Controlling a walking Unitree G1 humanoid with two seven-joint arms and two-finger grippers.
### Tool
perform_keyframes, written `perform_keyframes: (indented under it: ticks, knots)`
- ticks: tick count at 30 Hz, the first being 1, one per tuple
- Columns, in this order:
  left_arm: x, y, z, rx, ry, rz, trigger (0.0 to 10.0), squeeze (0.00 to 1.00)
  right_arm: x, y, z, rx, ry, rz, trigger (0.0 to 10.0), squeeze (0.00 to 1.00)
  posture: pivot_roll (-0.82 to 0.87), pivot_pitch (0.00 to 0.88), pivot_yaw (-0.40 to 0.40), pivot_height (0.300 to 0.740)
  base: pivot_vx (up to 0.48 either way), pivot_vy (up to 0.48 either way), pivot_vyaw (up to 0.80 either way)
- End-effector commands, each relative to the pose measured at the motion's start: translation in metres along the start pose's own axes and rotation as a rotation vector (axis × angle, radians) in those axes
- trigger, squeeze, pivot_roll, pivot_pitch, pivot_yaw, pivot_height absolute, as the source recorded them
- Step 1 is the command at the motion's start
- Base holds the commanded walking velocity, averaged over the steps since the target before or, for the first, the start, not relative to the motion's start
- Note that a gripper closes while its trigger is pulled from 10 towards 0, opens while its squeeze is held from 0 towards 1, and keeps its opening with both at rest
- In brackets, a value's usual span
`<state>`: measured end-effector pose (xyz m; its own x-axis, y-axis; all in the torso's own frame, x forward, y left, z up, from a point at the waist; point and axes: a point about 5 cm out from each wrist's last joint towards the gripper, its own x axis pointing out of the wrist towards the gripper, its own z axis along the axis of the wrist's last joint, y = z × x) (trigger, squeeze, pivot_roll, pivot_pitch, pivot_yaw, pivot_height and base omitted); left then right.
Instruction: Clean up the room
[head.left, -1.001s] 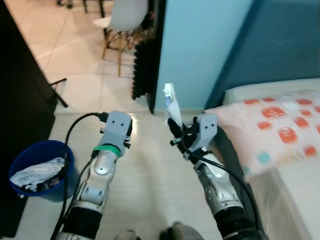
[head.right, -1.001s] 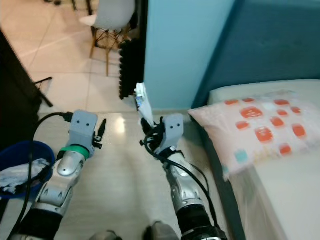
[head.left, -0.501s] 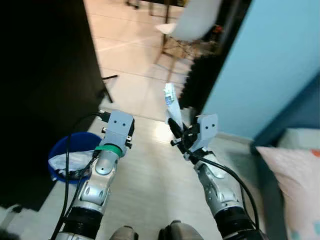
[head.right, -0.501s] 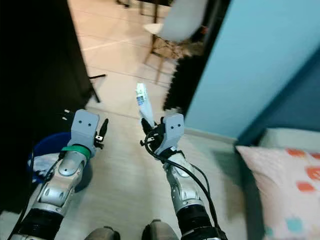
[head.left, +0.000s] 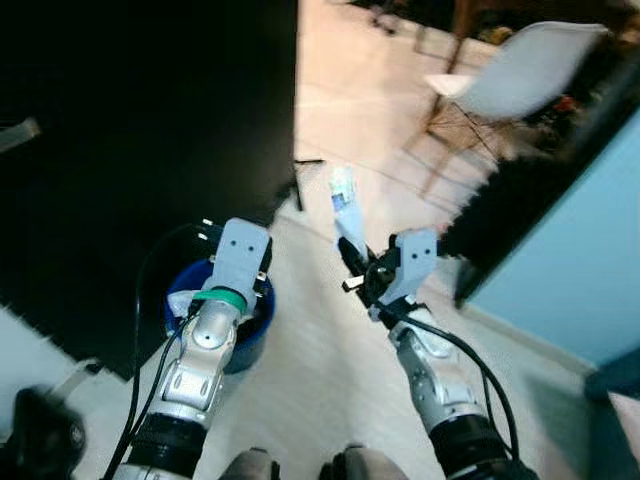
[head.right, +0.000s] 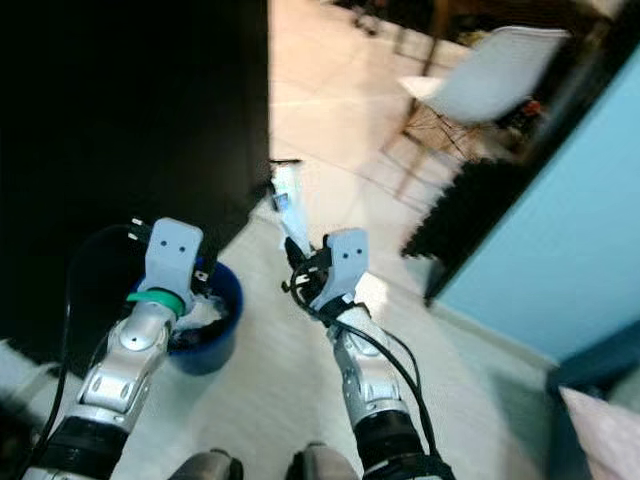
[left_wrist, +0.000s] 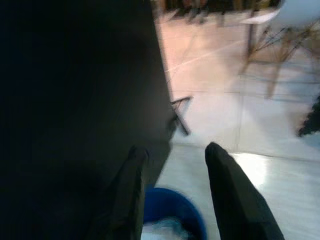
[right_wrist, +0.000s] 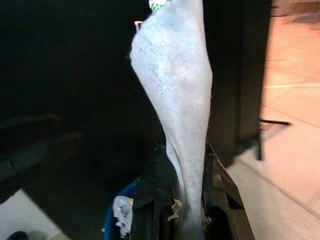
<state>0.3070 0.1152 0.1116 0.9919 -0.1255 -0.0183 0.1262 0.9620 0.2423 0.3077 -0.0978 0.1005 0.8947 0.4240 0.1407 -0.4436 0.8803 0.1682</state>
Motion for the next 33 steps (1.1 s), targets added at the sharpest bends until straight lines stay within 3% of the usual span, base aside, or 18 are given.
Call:
perform_keyframes:
  ticks: [1,7,20,28,33]
  knots:
    - [-0.001,-0.003,-0.003,0.011,0.014,-0.013,10.0,0.00,-0.002,-0.002,-0.002,0.000,0.007,-0.008,10.0,0.00,0.05,0.000,-0.007,0.731,0.289,0.000,0.71]
    - [-0.001,-0.002,-0.003,0.013,0.014,-0.012,10.0,0.00,-0.002,-0.002,-0.002,0.000,0.009,-0.011,10.0,0.00,0.05,0.000,-0.007,0.731,0.293,0.000,0.67]
    - [0.001,-0.001,-0.004,0.017,0.017,-0.008,10.0,0.00,0.000,-0.006,-0.001,0.012,0.002,-0.044,10.0,0.00,0.05,0.000,-0.007,0.731,0.387,0.000,0.00]
    - [0.002,0.001,-0.006,0.024,0.028,-0.016,10.0,0.00,-0.002,-0.019,0.000,-0.014,0.001,-0.133,10.0,0.00,0.05,0.000,-0.003,0.731,0.329,0.000,0.00]
    - [0.000,-0.003,-0.010,0.033,0.049,-0.074,10.0,0.00,-0.003,-0.022,-0.001,-0.034,0.014,-0.144,10.0,0.00,0.05,0.000,-0.001,0.731,0.000,0.000,0.00]
